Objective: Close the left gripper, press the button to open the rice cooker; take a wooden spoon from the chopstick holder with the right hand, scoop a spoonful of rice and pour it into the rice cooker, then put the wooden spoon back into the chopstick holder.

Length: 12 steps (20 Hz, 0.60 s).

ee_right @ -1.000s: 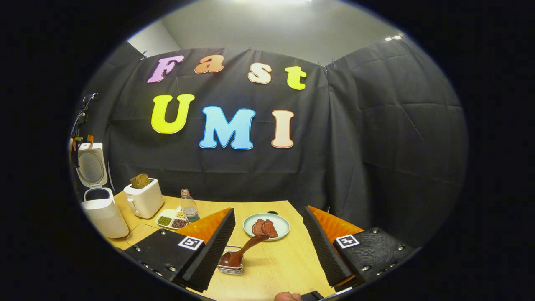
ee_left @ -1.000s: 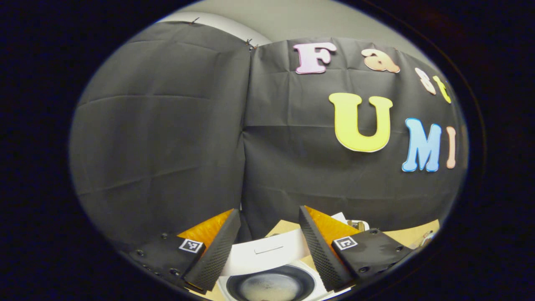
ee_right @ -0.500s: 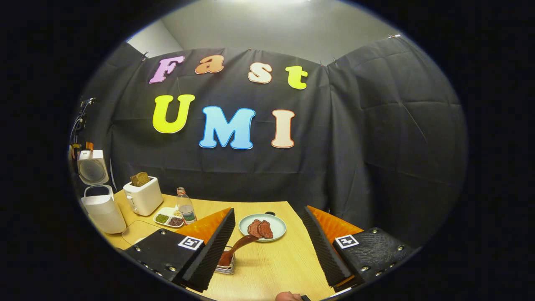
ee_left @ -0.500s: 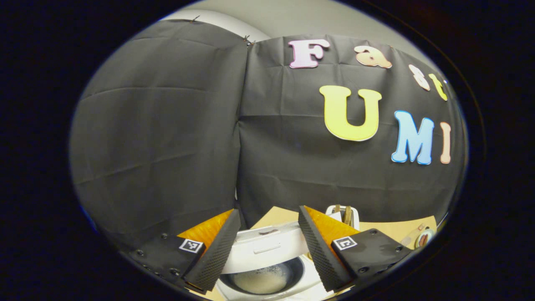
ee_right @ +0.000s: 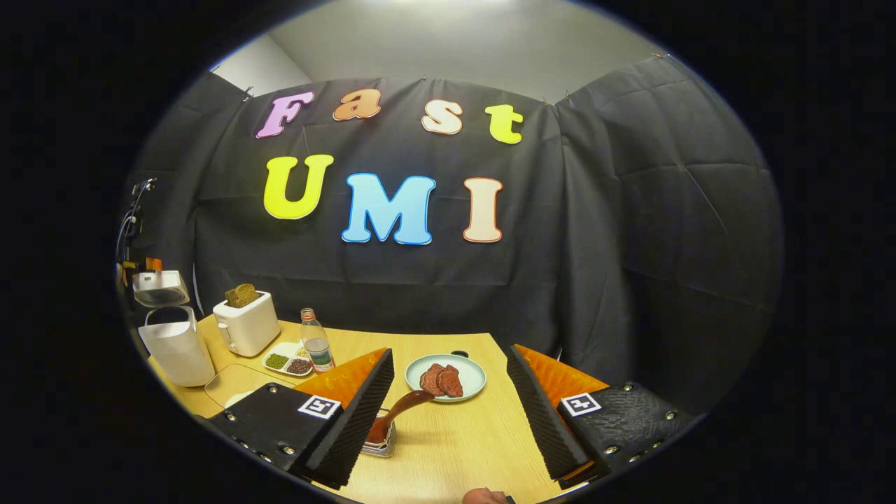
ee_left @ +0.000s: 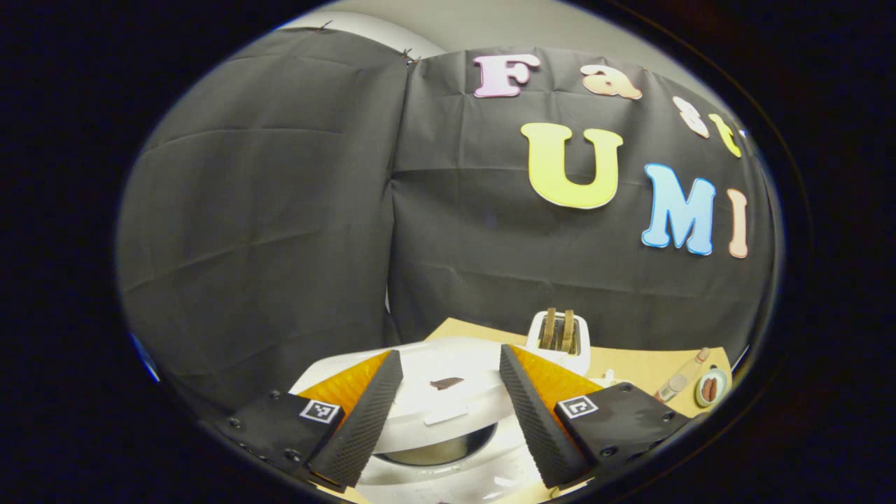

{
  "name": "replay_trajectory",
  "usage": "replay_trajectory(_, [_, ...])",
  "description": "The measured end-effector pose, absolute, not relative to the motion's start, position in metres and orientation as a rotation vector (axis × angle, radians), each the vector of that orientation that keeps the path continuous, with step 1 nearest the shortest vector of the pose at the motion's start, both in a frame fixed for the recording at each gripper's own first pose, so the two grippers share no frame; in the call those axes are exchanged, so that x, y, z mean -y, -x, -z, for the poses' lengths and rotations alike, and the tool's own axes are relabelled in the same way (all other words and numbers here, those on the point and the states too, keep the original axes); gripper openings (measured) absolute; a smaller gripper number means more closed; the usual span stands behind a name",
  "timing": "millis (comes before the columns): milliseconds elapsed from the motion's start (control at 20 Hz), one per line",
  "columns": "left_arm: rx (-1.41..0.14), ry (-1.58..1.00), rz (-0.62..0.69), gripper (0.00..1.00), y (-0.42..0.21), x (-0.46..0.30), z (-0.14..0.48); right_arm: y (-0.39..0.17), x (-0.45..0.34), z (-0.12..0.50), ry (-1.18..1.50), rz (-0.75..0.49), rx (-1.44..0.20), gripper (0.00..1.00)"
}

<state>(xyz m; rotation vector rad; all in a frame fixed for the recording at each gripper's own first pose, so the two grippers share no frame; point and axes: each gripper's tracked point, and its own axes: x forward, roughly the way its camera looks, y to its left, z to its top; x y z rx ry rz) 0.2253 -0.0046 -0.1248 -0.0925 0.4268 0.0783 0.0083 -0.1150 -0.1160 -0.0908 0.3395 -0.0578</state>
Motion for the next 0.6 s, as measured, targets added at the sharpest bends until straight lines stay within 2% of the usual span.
replay_trajectory(600, [-0.552, 0.064, -0.055, 0.98, -0.191, 0.031, 0.190, -0.006, 0.114, 0.125, 0.076, 0.042, -0.353, 0.99])
